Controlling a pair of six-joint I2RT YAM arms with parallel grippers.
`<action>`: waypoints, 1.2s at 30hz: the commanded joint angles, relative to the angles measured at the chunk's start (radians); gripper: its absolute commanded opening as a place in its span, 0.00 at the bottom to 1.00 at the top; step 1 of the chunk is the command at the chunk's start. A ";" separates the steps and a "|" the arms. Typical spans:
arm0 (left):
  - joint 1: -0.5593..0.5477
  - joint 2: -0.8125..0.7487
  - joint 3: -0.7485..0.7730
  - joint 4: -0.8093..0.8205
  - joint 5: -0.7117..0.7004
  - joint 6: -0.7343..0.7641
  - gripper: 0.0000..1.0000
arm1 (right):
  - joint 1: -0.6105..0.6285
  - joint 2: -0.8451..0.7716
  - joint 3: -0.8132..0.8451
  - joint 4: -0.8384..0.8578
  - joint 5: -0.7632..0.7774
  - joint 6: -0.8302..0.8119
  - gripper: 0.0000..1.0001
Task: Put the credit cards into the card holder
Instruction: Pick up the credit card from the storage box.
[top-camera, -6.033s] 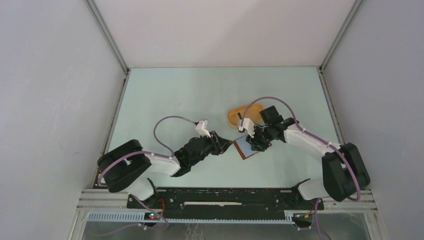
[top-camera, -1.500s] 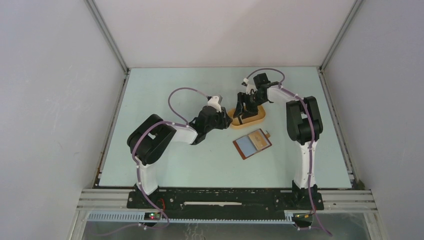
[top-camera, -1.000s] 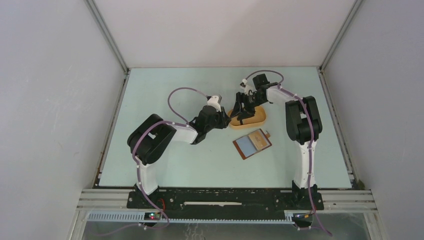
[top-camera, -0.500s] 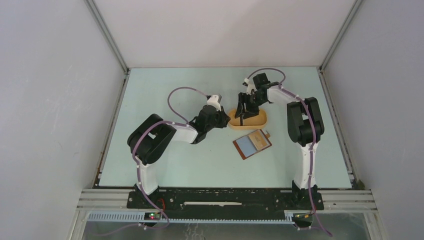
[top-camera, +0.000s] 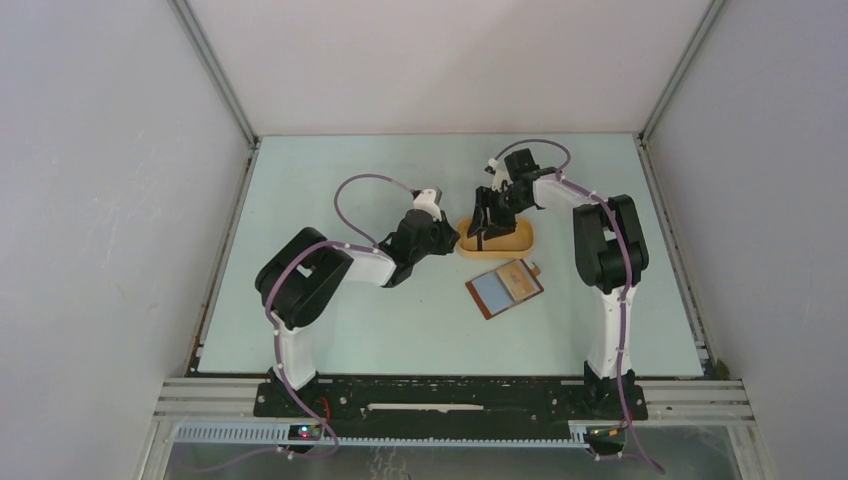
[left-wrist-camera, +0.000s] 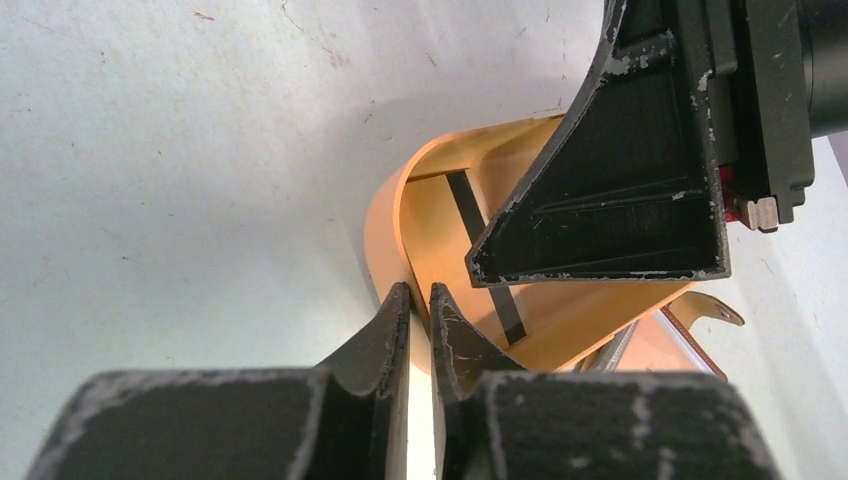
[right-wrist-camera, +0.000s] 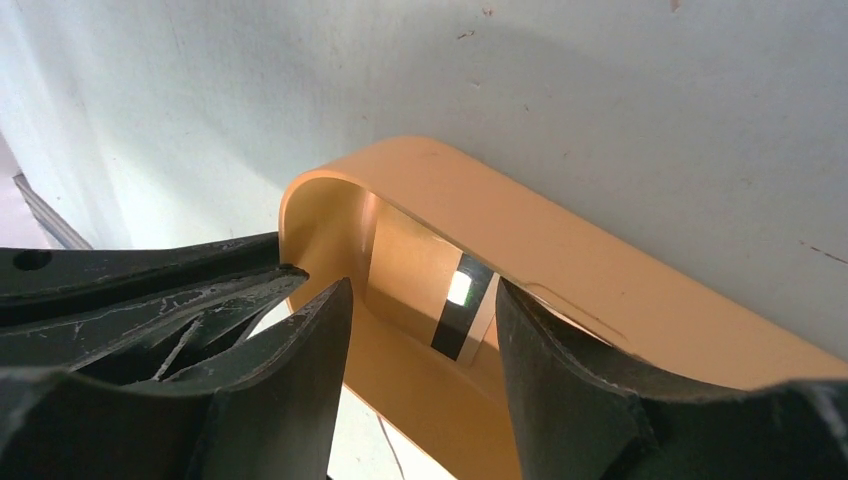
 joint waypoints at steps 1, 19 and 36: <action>-0.005 0.008 0.019 0.066 0.040 -0.005 0.00 | 0.008 0.034 -0.020 0.048 -0.058 0.061 0.64; -0.004 0.007 0.001 0.108 0.059 -0.014 0.00 | -0.024 0.065 -0.033 0.101 -0.179 0.121 0.64; 0.016 0.061 0.039 0.139 0.218 -0.038 0.09 | -0.055 0.082 -0.044 0.129 -0.303 0.142 0.68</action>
